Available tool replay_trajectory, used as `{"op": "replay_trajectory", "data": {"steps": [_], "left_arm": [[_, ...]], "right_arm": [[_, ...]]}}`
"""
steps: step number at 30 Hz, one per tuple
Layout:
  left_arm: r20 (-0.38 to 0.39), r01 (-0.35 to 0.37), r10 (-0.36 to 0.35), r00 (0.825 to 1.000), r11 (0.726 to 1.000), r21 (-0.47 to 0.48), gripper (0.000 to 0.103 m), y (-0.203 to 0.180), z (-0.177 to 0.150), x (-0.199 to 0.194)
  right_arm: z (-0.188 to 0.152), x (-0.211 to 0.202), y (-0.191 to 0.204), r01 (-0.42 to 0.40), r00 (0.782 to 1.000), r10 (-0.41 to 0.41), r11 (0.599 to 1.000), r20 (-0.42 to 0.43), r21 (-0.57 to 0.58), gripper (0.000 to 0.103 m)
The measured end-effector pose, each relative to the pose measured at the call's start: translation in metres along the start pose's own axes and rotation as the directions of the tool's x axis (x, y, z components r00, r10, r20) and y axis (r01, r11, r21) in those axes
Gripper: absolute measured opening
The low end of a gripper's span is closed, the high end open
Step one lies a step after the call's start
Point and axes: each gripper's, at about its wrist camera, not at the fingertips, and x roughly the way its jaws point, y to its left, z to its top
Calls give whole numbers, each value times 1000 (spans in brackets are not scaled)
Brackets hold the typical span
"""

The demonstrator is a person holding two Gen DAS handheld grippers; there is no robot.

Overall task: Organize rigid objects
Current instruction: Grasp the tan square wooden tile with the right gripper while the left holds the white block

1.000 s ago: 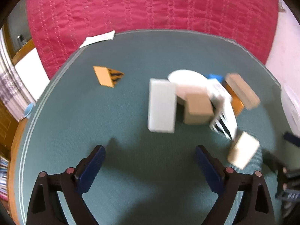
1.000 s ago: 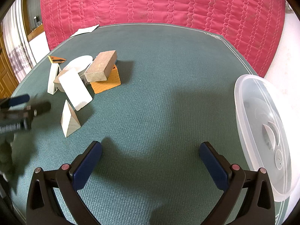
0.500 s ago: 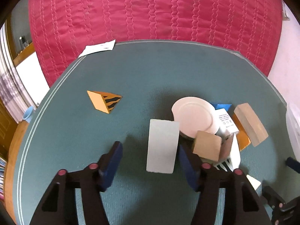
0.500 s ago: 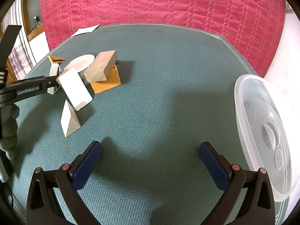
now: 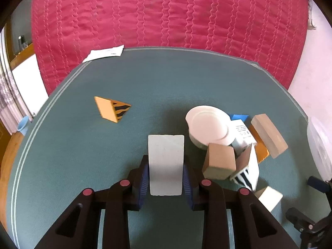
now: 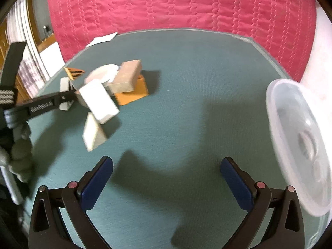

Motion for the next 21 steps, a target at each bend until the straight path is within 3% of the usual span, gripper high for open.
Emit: {"op": "replay_trajectory", "data": {"steps": [3, 12, 17, 21], "left_arm": [[13, -20, 20, 1000, 1000, 8, 31, 2, -7, -8], [4, -42, 43, 999, 999, -8, 31, 22, -20, -19], [5, -45, 45, 999, 999, -14, 31, 25, -23, -20], [3, -40, 40, 999, 999, -27, 31, 28, -25, -20]], "right_arm": [[-1, -4, 15, -93, 996, 93, 996, -12, -1, 102], [6, 0, 49, -200, 979, 199, 980, -32, -9, 66], [12, 5, 59, -246, 968, 246, 969, -43, 9, 62], [18, 13, 72, -222, 975, 222, 975, -33, -12, 62]]}}
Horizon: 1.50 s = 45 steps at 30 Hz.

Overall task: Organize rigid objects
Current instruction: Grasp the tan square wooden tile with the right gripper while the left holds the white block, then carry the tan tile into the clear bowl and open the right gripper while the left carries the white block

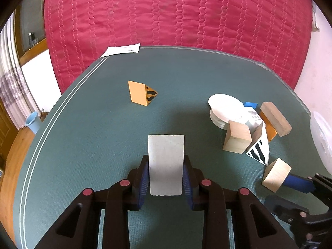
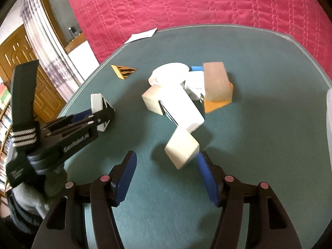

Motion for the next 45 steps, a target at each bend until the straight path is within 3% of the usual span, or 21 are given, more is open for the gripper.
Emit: {"op": "replay_trajectory", "data": {"steps": [8, 13, 30, 37, 45], "left_arm": [[-5, 5, -6, 1000, 1000, -11, 31, 3, -3, -1], [-1, 9, -9, 1000, 1000, 3, 31, 1, -3, -2], [32, 22, -23, 999, 999, 27, 31, -3, -2, -6], [44, 55, -56, 997, 998, 34, 31, -8, -5, -13], [53, 112, -114, 992, 993, 40, 31, -17, -7, -24]], "right_arm": [[11, 17, 20, 149, 988, -146, 985, 41, -92, 49], [10, 18, 19, 201, 979, -195, 973, 62, -110, 32], [-7, -26, -10, 122, 987, -117, 992, 111, -42, 32], [-19, -61, -33, 141, 977, -139, 990, 163, 1, 32], [-25, -106, -75, 197, 950, -212, 977, 231, 86, 32]]}}
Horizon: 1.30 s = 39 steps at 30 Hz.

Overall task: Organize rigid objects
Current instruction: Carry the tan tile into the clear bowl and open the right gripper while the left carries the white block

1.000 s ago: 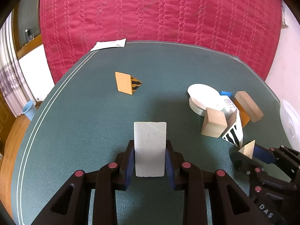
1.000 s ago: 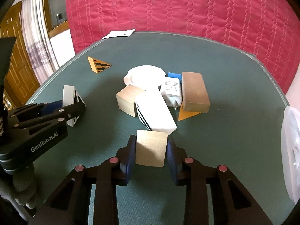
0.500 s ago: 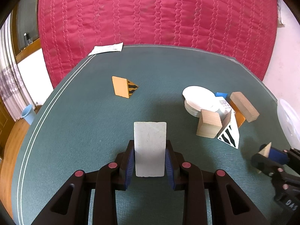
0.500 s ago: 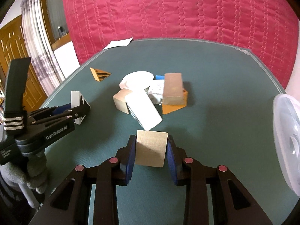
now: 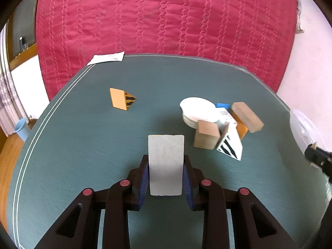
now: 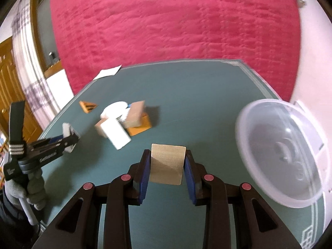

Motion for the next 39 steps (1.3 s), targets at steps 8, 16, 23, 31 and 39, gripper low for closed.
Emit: {"op": "replay_trajectory", "data": {"steps": [8, 16, 23, 31, 39], "left_arm": [[1, 50, -50, 999, 997, 51, 31, -30, -5, -11], [-1, 86, -86, 996, 993, 85, 31, -52, -6, -17], [-5, 103, -103, 995, 989, 104, 31, -67, -3, -19], [-2, 140, -141, 990, 979, 148, 31, -95, 3, -23], [-12, 227, -229, 973, 950, 216, 31, -137, 15, -25]], "right_arm": [[6, -27, -54, 88, 994, -94, 992, 64, 96, 32], [1, -44, -116, 179, 977, -199, 959, 71, 221, 32], [-8, -46, -156, 238, 965, -262, 920, 36, 312, 33], [-15, -53, -176, 250, 957, -285, 895, 44, 369, 43], [-16, -63, -189, 270, 943, -327, 860, 62, 434, 44]]}}
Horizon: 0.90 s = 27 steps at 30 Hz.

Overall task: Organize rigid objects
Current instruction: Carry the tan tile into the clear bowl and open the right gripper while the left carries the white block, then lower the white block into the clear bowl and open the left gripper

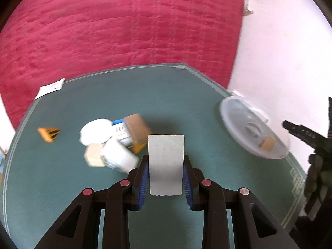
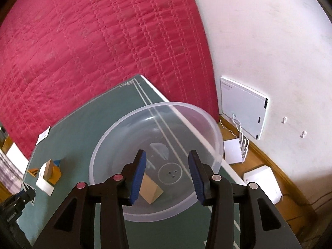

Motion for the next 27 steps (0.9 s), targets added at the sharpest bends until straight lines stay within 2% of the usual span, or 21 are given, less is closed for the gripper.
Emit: {"op": "replay_trajectory", "data": {"steps": [6, 15, 26, 27], "left_arm": [[-8, 71, -71, 997, 993, 93, 31, -40, 20, 17], [-55, 168, -160, 986, 963, 210, 31, -95, 35, 45], [-117, 237, -212, 970, 935, 263, 32, -132, 44, 75], [-121, 242, -217, 969, 935, 258, 37, -134, 45, 76]], "right_arm": [[3, -8, -1, 0, 999, -1, 1000, 35, 6, 48], [2, -14, -3, 0, 998, -1, 1000, 61, 24, 52], [6, -22, -15, 27, 994, -36, 996, 107, 81, 55], [5, -22, -15, 28, 994, -37, 996, 106, 81, 55]]}}
